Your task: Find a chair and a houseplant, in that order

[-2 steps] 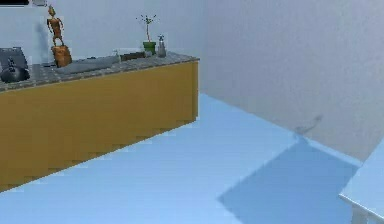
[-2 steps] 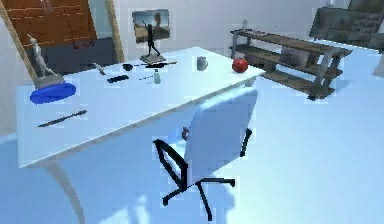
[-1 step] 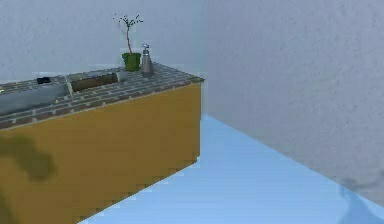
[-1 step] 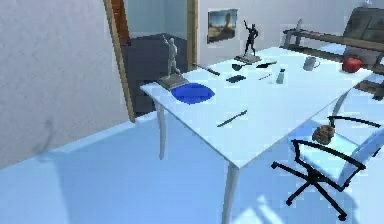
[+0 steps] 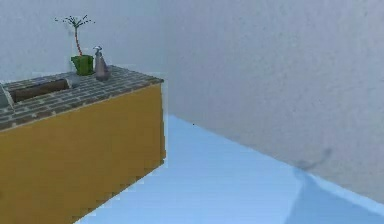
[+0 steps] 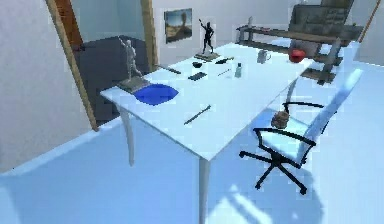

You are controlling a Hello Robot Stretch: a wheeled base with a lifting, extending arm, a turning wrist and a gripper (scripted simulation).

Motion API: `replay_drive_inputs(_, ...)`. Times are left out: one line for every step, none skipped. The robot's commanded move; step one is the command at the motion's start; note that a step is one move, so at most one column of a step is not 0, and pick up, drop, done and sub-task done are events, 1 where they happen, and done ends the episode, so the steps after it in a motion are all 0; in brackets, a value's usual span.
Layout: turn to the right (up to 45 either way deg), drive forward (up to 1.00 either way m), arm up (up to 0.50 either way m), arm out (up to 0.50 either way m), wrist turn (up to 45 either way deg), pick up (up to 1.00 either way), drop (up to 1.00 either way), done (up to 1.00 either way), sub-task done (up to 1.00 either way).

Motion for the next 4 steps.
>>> replay_drive_inputs(3.0,0.00,0.00,0.00,0.0,0.00,0.00,0.00,0.00)
replay_drive_inputs(0.0,1.00,0.00,0.00,0.0,0.00,0.00,0.00,0.00)
replay_drive_inputs(0.0,0.15,0.00,0.00,0.0,0.00,0.00,0.00,0.00)
replay_drive_inputs(-45.0,0.00,0.00,0.00,0.0,0.00,0.00,0.00,0.00)
